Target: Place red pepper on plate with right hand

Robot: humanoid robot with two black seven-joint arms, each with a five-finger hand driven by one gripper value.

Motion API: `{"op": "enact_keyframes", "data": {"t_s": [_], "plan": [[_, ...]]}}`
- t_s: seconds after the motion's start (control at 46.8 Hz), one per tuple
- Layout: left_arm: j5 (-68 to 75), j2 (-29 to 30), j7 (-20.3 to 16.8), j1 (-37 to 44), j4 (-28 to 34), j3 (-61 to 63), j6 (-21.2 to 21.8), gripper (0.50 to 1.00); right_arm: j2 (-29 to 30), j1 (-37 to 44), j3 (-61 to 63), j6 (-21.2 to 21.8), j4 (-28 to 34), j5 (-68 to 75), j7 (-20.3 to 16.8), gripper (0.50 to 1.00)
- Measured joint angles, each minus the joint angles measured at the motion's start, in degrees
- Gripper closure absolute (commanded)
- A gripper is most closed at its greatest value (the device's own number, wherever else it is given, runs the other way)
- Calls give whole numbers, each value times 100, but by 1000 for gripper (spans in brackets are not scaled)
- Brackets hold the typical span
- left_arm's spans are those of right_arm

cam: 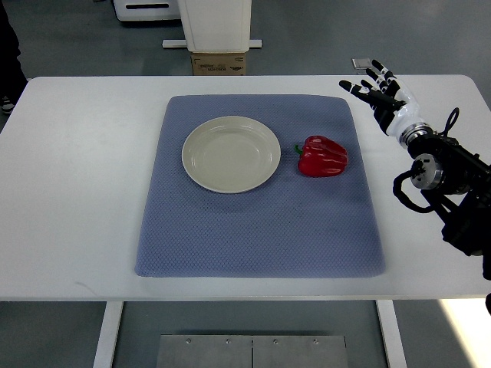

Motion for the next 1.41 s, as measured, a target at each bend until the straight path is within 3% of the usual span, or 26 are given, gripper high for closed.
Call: {"op": "enact_keyframes", "data": {"t_s": [0.833, 1.174, 1.409], "plan": [[0, 0, 0, 0, -1, 0, 0, 500, 22, -76, -158, 69, 80, -7, 107, 500], [0, 0, 0, 0, -1, 0, -1, 500, -25, -26, -349, 356, 97, -24, 229, 500], [0, 0, 0, 0, -1, 0, -1, 500, -249, 304, -1280, 455, 101, -93, 367, 500]]}}
